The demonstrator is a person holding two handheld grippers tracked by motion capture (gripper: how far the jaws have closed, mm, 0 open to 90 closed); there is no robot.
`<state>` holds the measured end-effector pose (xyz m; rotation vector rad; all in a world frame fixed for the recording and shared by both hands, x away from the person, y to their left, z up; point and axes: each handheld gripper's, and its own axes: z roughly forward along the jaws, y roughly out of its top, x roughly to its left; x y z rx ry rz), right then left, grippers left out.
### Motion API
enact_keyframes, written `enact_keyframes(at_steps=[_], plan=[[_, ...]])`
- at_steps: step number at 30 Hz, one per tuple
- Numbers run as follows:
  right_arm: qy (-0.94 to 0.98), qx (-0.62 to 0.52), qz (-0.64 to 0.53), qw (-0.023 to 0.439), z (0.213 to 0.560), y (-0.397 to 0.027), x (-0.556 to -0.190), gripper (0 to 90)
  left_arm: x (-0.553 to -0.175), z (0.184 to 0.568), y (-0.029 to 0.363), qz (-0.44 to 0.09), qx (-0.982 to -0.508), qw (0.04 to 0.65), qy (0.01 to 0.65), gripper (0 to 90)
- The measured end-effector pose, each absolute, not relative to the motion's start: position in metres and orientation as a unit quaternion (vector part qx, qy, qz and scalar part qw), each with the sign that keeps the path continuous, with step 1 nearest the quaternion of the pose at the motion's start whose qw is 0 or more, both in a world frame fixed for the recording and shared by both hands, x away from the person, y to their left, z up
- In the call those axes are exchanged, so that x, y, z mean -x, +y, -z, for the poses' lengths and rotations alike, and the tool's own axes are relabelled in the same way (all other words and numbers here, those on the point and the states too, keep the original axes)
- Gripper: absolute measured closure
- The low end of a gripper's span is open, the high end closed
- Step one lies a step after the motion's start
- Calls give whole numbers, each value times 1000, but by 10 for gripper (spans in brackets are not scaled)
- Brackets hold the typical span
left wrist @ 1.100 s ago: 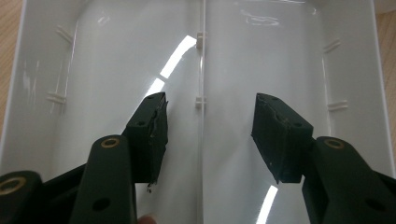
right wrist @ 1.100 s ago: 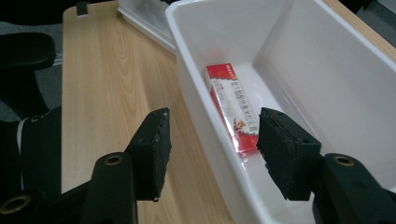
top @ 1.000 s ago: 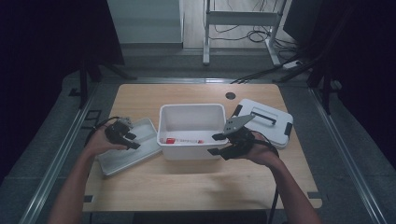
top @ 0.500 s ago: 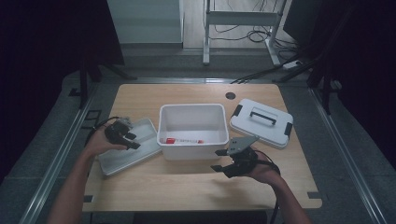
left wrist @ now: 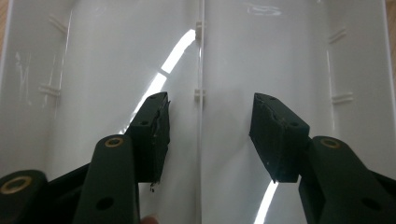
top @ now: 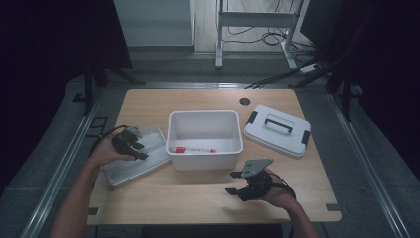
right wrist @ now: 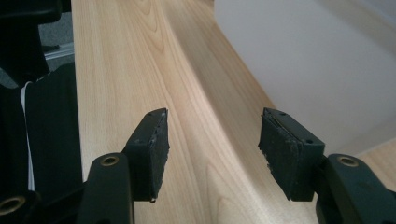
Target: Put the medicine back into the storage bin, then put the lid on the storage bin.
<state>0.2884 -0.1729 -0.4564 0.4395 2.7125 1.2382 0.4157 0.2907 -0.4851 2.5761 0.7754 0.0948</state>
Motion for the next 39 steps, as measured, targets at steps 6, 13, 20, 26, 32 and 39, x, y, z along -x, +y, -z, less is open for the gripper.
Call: enact_keyframes(at_steps=[6, 13, 20, 26, 32, 39], plan=[[899, -148, -408, 58, 463, -173, -288, 416, -414, 483, 298, -32, -934, 217, 282, 570], [900, -154, -403, 59, 467, -176, -289, 416, -414, 488, 295, -20, -937, 213, 277, 748], [899, -157, -405, 60, 468, -179, -288, 416, -415, 488, 298, -21, -938, 214, 273, 892], [897, -159, -407, 62, 468, -181, -288, 417, -414, 486, 300, -26, -938, 215, 269, 895], [895, -162, -410, 65, 468, -184, -289, 418, -411, 464, 310, -40, -935, 231, 268, 896], [896, -165, -408, 65, 469, -184, -289, 418, -403, 425, 319, -64, -930, 247, 263, 897]])
